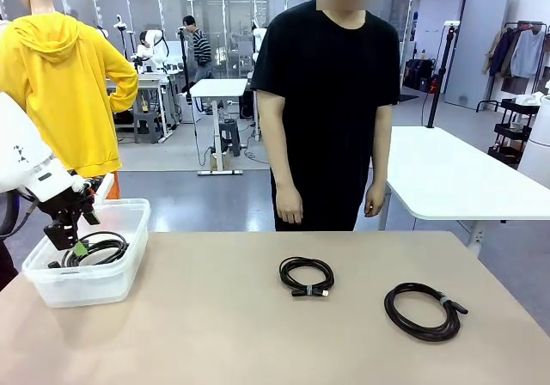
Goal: Organize and store the cables.
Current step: Place the Power Cable into the Organizing box, then place the USB Extension Cable into the Organizing box.
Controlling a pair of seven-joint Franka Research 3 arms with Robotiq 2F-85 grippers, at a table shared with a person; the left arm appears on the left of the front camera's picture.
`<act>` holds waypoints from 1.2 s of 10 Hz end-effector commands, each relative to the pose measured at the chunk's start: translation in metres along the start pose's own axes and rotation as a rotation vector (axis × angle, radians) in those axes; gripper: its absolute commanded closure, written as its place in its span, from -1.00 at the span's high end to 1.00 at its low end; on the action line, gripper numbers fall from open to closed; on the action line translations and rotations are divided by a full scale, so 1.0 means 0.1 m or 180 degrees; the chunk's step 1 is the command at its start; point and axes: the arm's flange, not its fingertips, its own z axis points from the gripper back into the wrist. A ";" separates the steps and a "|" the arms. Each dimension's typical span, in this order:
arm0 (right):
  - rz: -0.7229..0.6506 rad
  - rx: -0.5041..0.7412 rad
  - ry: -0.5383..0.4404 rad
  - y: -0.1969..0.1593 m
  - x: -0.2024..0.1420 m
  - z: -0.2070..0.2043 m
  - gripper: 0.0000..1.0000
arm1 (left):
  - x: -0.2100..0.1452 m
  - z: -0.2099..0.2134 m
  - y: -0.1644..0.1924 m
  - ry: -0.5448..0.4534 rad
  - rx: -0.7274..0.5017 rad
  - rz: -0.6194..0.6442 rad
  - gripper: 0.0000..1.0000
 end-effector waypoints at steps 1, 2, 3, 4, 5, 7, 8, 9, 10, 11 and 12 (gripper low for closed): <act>0.0062 -0.0003 -0.0046 0.01 0.00 -0.01 0.97 | -0.02 -0.01 0.03 0.0008 0.0005 -0.0030 1.00; 0.0062 -0.0003 -0.0046 0.01 0.00 -0.01 0.97 | -0.02 -0.01 0.03 0.0008 0.0005 -0.0030 1.00; 0.0062 -0.0003 -0.0046 0.01 0.00 -0.01 0.97 | -0.02 -0.01 0.03 0.0008 0.0005 -0.0030 1.00; 0.0062 -0.0003 -0.0046 0.01 0.00 -0.01 0.97 | -0.02 -0.01 0.03 0.0008 0.0005 -0.0030 1.00; 0.0062 -0.0003 -0.0046 0.01 0.00 -0.01 0.97 | -0.02 -0.01 0.03 0.0008 0.0005 -0.0030 1.00; 0.0062 -0.0003 -0.0046 0.01 0.00 -0.01 0.97 | -0.02 -0.01 0.03 0.0008 0.0005 -0.0030 1.00; 0.0062 -0.0003 -0.0046 0.01 0.00 -0.01 0.97 | -0.02 -0.01 0.03 0.0008 0.0005 -0.0030 1.00; 0.0062 -0.0003 -0.0046 0.01 0.00 -0.01 0.97 | -0.02 -0.01 0.03 0.0008 0.0005 -0.0030 1.00; 0.0062 -0.0003 -0.0046 0.01 0.00 -0.01 0.97 | 0.00 0.00 0.00 0.0000 0.0000 -0.0001 1.00; 0.0062 -0.0003 -0.0046 0.01 0.00 -0.01 0.97 | 0.08 0.27 0.02 0.0000 0.0023 0.0204 1.00; 0.0062 -0.0003 -0.0046 0.01 0.00 -0.01 0.97 | 0.14 0.47 -0.04 -0.0197 0.0052 0.0474 1.00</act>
